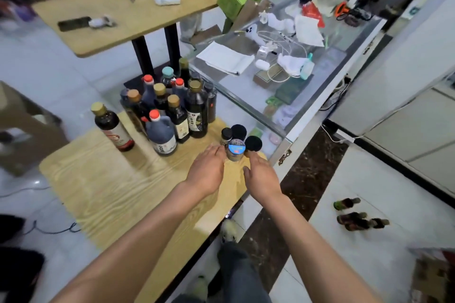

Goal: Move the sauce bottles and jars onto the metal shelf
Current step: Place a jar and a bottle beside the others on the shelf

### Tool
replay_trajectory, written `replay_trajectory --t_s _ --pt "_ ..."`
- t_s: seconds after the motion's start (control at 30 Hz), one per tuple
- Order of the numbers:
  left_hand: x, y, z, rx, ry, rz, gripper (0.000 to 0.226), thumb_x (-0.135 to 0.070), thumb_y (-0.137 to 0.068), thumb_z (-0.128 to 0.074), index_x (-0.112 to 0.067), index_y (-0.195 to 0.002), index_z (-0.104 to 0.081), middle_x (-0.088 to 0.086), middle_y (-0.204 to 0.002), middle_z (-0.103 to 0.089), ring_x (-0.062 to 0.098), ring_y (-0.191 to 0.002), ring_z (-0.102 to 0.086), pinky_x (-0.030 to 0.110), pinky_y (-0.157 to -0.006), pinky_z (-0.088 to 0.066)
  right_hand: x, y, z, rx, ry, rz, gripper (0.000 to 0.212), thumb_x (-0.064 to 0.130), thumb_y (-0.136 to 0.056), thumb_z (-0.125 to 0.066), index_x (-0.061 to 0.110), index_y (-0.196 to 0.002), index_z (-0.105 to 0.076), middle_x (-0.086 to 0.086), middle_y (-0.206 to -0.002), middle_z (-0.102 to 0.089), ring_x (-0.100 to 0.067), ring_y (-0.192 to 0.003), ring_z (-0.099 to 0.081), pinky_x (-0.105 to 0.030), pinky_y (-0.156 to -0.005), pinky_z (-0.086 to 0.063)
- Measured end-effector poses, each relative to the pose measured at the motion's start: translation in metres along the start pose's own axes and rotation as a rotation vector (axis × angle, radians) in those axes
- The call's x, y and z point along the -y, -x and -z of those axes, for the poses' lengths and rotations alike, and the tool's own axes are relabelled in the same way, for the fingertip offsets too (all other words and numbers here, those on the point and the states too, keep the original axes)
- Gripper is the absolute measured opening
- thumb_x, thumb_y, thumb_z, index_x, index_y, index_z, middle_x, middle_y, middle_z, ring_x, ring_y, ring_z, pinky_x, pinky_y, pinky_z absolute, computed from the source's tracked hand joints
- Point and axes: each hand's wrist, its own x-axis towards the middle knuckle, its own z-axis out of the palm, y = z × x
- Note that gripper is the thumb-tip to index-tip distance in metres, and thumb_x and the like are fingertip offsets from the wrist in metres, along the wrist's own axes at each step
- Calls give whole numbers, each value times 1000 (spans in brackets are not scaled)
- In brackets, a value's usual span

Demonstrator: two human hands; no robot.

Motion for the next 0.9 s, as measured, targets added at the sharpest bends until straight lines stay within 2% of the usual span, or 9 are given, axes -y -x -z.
replay_trajectory --t_s 0.17,0.3,0.43,0.57,0.67,0.77,0.9 --pt "-1 -56 -6 13 136 121 40 -12 -97 -42 -8 -137 -43 13 -139 -47 31 -130 -41 35 -104 -33 -12 -49 -20 13 -135 -39 45 22 -97 -53 11 -140 -43 -9 -138 -48 -31 -122 -52 -42 -86 -50" --pt "-3 -102 -7 22 182 247 29 -10 -94 -45 -7 -123 -49 16 -123 -53 33 -114 -51 35 -90 -39 -23 -95 -33 59 -127 -32 48 22 -94 -57 13 -139 -42 -8 -136 -45 -31 -107 -59 -35 -69 -45" --pt "5 -135 -15 58 246 323 34 -6 -82 -52 -7 -116 -49 19 -114 -53 39 -109 -54 44 -88 -46 -31 -124 -42 145 -69 -46 60 30 -95 -56 15 -147 -31 -7 -151 -35 -31 -110 -60 -38 -74 -49" --pt "11 -155 -24 125 223 332 53 -5 -81 -58 -7 -132 -48 17 -129 -50 31 -121 -50 40 -101 -40 -37 -133 -52 204 -43 7 72 39 -91 -64 16 -149 -28 -7 -153 -32 -30 -111 -60 -39 -77 -51" --pt "15 -168 -36 169 131 282 61 -6 -82 -59 -11 -140 -42 14 -137 -46 31 -125 -46 38 -105 -39 -41 -135 -58 200 -28 6 75 42 -89 -66 17 -149 -28 -5 -153 -31 -28 -108 -61 -38 -74 -50" --pt "10 -178 -44 186 32 238 54 -8 -84 -58 -10 -136 -45 13 -132 -49 33 -120 -48 42 -98 -44 -41 -135 -62 209 28 17 71 35 -91 -65 16 -148 -28 -4 -152 -30 -25 -108 -60 -32 -67 -44" --pt "7 -180 -50 131 38 246 36 -10 -81 -61 -9 -116 -54 13 -118 -55 34 -106 -55 40 -89 -46 -41 -136 -68 173 49 20 64 23 -91 -60 14 -147 -31 -6 -151 -32 -25 -97 -64 -30 -60 -38"
